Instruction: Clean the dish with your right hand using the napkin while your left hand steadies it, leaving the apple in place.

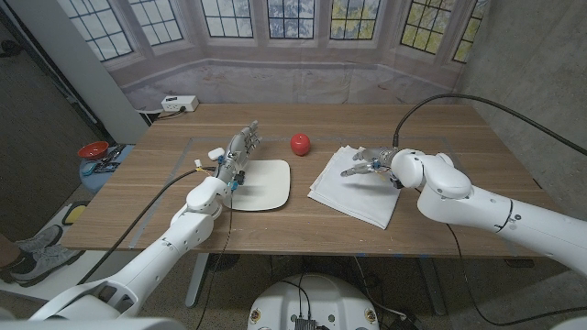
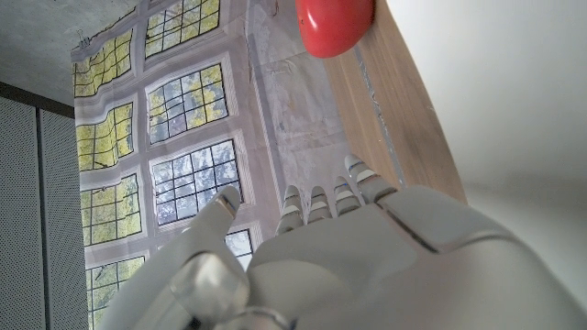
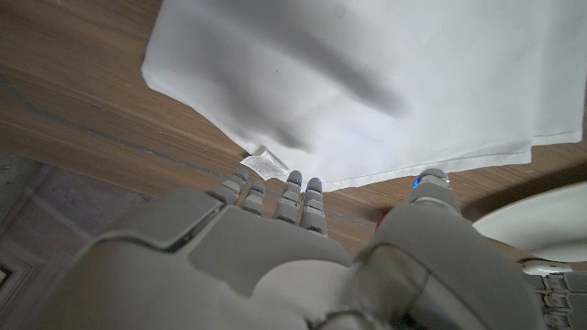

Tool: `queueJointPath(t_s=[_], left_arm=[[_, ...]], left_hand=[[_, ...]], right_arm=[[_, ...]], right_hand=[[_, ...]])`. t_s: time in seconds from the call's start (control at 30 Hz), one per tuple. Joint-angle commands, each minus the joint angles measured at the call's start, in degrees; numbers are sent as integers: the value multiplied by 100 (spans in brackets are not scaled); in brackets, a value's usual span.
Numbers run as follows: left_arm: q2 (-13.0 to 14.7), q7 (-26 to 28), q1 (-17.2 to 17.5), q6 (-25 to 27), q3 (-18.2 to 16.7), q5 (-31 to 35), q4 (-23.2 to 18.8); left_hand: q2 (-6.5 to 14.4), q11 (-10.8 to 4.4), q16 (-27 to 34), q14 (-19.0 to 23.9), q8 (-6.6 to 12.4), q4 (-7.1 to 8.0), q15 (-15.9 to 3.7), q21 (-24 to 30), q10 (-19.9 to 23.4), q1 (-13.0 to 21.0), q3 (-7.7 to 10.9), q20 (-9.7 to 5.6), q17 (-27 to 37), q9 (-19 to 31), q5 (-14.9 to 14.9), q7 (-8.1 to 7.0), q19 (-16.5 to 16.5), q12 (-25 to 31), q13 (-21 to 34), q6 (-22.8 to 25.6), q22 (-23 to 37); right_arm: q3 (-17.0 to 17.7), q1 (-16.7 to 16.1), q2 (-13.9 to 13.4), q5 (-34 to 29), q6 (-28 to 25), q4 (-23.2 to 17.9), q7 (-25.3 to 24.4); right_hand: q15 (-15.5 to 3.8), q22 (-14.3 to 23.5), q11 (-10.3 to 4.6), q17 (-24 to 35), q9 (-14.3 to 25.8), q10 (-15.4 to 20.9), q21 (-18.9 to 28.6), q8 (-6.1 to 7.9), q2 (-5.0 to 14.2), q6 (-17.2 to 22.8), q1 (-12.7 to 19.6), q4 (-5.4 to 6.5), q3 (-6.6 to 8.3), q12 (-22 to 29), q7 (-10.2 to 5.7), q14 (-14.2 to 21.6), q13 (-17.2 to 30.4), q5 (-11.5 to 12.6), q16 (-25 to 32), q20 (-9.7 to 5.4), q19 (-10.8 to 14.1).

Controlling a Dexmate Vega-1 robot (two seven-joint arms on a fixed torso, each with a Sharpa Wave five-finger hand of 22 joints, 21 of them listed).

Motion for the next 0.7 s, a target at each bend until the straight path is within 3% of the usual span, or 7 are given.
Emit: queueJointPath(t_s=[0.03,0.47,0.7], left_arm=[[-40,68,-25,4,14,29,80],[-86,152,7,-67,22,76,100],[-87,214,69,-97,23,105,41]], left_hand=[[27,40,0,45,-6,-40,42,14,25,76,13,9,8,8,-24,-2,30,9,16,55,33],[34,48,3,56,-7,-50,60,13,36,89,28,7,11,10,-24,-3,35,8,17,66,33],[33,44,2,57,-5,-57,63,11,35,96,33,13,12,11,-24,-3,32,5,17,78,33]], right_arm=[[-255,215,-19,-606,1,106,797],[-205,151,155,-1136,190,283,1291],[-182,99,291,-1403,276,457,1505]], right_hand=[[16,8,-20,3,14,-6,13,-2,-59,-62,-20,-11,-52,-2,-30,-55,3,62,36,6,-81],[61,9,-13,3,14,-4,31,-4,-104,-138,-31,-28,-75,14,-49,-101,3,99,47,23,-122],[64,9,-143,2,14,34,54,17,-128,-129,-29,-42,-86,36,-54,-104,2,127,63,29,-106]])
